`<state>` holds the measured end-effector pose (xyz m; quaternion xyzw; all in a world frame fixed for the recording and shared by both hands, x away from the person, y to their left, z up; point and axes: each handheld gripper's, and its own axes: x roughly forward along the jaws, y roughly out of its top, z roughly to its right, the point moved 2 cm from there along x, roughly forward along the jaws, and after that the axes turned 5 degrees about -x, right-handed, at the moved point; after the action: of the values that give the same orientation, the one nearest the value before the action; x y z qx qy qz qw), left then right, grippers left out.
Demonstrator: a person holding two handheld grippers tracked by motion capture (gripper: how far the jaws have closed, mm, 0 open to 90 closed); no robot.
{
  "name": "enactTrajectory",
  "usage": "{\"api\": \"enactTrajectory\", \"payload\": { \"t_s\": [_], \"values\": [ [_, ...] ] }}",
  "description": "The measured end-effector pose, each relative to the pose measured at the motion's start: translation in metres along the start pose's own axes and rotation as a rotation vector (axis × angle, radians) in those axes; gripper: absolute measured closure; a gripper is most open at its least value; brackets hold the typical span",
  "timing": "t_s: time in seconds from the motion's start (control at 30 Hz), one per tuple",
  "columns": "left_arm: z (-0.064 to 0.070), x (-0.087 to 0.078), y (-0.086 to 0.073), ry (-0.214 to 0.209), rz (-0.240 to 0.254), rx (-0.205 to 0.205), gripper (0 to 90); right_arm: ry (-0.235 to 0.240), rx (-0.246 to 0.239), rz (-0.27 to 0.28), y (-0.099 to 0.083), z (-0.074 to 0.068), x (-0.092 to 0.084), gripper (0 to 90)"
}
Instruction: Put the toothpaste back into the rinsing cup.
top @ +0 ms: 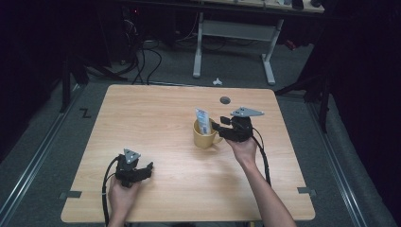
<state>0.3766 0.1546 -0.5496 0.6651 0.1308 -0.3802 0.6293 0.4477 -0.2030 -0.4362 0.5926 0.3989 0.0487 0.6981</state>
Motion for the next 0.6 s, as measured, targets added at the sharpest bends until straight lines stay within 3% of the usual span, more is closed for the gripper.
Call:
{"api": "enactTrajectory", "payload": {
  "t_s": [0.6],
  "values": [
    [0.000, 0.000, 0.000, 0.001, 0.000, 0.000, 26.3, 0.010, 0.033, 0.059, -0.007, 0.008, -0.029, 52.3]
  ]
}}
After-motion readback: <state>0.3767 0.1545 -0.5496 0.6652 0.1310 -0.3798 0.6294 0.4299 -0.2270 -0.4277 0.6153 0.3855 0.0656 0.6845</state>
